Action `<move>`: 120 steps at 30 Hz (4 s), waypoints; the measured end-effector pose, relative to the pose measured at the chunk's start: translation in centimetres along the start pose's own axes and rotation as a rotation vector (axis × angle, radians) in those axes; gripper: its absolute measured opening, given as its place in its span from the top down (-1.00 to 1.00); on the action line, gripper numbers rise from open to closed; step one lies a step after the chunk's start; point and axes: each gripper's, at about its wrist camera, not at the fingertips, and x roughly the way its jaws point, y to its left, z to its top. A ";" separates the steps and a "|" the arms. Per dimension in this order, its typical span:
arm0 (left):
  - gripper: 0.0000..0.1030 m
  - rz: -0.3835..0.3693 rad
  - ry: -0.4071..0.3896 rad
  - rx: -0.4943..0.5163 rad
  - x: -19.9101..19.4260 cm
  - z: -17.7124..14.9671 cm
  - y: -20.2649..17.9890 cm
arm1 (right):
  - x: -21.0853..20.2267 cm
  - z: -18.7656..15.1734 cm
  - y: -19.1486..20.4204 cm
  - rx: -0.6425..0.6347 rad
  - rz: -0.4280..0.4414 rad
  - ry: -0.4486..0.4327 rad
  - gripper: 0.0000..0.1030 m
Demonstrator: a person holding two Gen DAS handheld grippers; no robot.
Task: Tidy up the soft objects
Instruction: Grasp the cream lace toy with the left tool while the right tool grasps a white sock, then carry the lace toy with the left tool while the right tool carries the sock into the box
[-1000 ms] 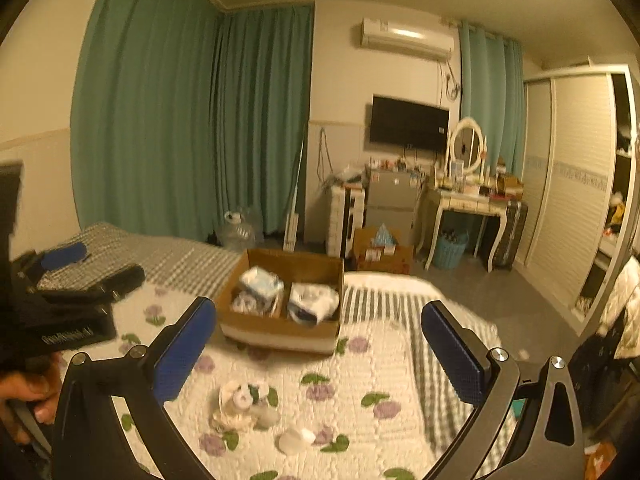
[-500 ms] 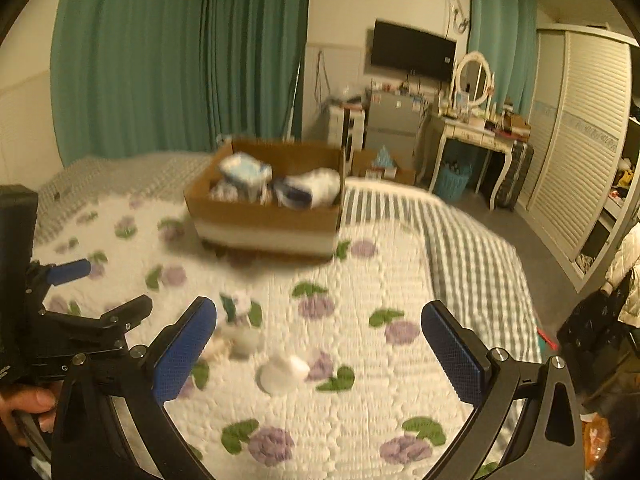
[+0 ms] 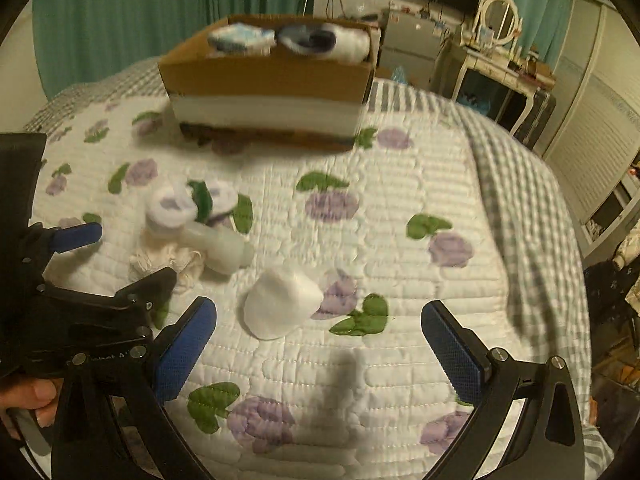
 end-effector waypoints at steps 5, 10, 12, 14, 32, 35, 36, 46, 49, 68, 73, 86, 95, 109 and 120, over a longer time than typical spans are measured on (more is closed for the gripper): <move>-0.99 -0.002 0.035 -0.012 1.9 0.4 0.1 | 2.7 0.4 0.0 -0.002 0.034 0.069 -0.99; -0.98 0.003 0.050 -0.010 3.0 0.6 0.3 | 4.9 0.9 -0.5 0.027 0.080 0.109 -0.87; -0.97 0.006 0.044 -0.006 3.1 0.6 0.2 | 5.5 1.0 -0.8 0.040 0.093 0.124 -0.83; -0.82 0.006 0.032 0.001 3.0 0.6 0.2 | 6.0 1.0 -0.8 0.040 0.101 0.143 -0.63; 0.75 0.004 -0.072 0.000 -2.5 -0.4 1.1 | 1.5 0.0 -0.8 0.024 0.118 0.024 0.57; 0.75 0.003 -0.095 -0.008 -4.3 -0.5 1.2 | -0.3 -0.1 -0.5 0.026 0.092 -0.020 0.57; 0.75 0.005 -0.105 -0.009 -5.0 -0.6 1.2 | -1.0 -0.2 -0.3 0.021 0.079 -0.037 0.57; 0.75 0.027 -0.217 -0.008 -11.8 -2.3 1.3 | -8.4 -1.0 1.7 0.000 0.052 -0.200 0.57; 0.75 0.029 -0.257 -0.016 -14.0 -2.3 1.5 | -10.7 -0.8 2.0 0.009 0.056 -0.241 0.57; 0.75 -0.008 -0.625 -0.018 -30.8 3.5 1.7 | -30.2 5.9 1.0 0.013 0.060 -0.635 0.57; 0.75 -0.017 -0.687 -0.022 -33.0 6.1 2.2 | -32.8 8.7 1.2 -0.002 0.050 -0.707 0.57; 0.75 -0.018 -0.730 -0.017 -30.8 13.5 3.8 | -32.2 16.3 -0.3 0.006 0.033 -0.785 0.57; 0.75 -0.007 -0.635 0.001 -23.0 18.4 3.5 | -24.2 20.7 -1.7 0.000 0.021 -0.700 0.57; 0.74 -0.037 -0.382 0.031 -9.9 22.4 0.8 | -8.9 24.7 -3.5 0.004 0.024 -0.507 0.57; 0.75 -0.045 -0.221 0.041 -1.8 22.6 0.2 | 1.9 24.7 -4.2 -0.003 0.023 -0.321 0.57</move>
